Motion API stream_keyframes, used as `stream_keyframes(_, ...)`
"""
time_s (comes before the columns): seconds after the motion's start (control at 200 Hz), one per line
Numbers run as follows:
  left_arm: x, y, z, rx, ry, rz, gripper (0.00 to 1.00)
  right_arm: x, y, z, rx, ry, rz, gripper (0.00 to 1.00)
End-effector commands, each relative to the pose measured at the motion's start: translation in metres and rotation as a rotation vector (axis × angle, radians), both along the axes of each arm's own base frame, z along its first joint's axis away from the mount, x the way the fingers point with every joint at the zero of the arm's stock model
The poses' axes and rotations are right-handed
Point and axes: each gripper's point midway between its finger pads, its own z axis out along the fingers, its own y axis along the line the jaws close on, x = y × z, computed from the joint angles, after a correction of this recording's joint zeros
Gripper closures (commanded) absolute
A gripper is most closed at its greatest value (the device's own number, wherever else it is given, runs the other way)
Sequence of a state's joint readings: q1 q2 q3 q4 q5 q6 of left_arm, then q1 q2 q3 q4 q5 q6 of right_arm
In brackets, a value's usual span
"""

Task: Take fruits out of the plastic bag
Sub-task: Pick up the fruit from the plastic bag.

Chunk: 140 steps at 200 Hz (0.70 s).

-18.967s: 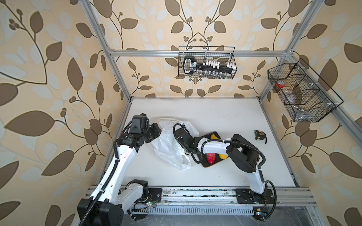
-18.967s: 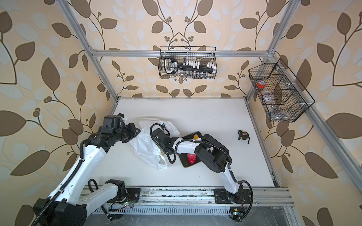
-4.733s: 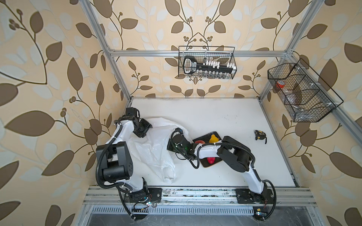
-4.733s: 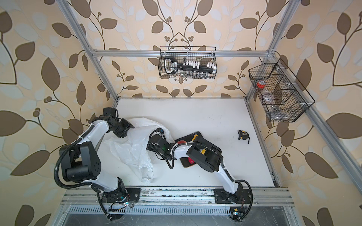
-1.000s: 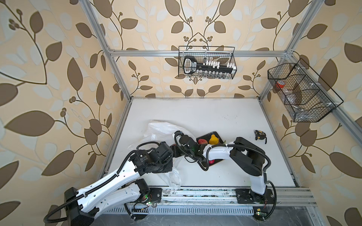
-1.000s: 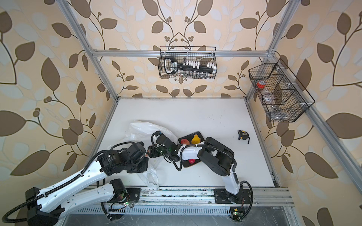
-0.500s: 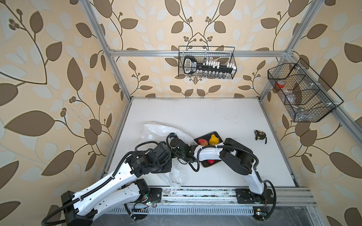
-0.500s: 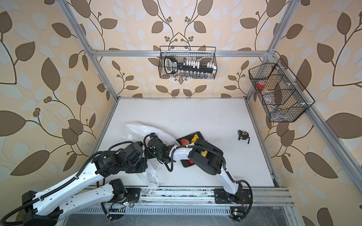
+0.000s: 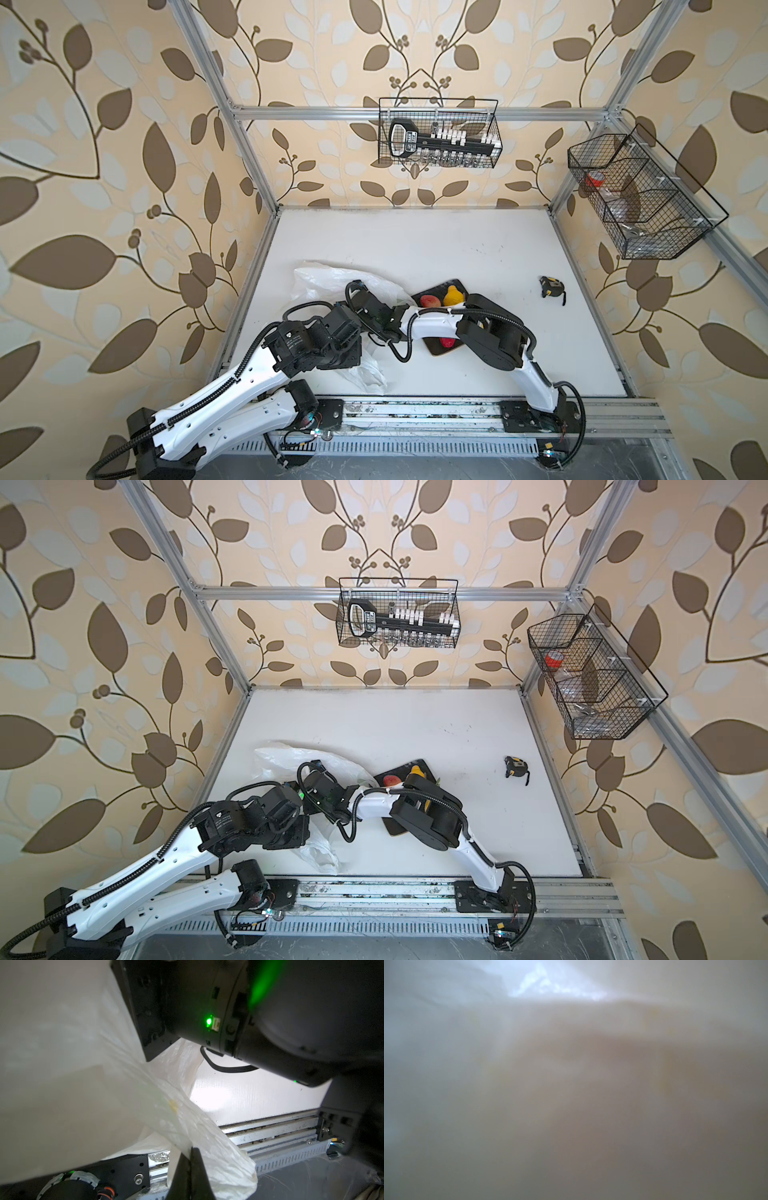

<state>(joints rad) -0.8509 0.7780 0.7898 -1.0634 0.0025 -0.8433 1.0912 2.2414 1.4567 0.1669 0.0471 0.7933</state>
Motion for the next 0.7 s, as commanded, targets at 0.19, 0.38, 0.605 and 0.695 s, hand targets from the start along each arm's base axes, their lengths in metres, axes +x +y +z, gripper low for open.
stream_keyframes(0.19, 0.012, 0.025, 0.007, 0.022, -0.097, 0.167, 1.00, -0.012, -0.037, 0.011, -0.111, -0.049, -0.006, 0.68)
stream_keyframes(0.38, 0.012, 0.026, 0.001, 0.005, -0.101, 0.190, 1.00, -0.023, -0.061, 0.034, -0.094, -0.083, 0.004, 0.69)
stream_keyframes(0.605, 0.015, 0.019, -0.003, -0.003, -0.096, 0.173, 1.00, -0.038, -0.093, 0.046, -0.081, -0.086, -0.007, 0.68)
stream_keyframes(0.695, 0.019, 0.014, -0.003, -0.015, -0.107, 0.172, 1.00, -0.047, -0.104, 0.050, -0.066, -0.066, -0.012, 0.68)
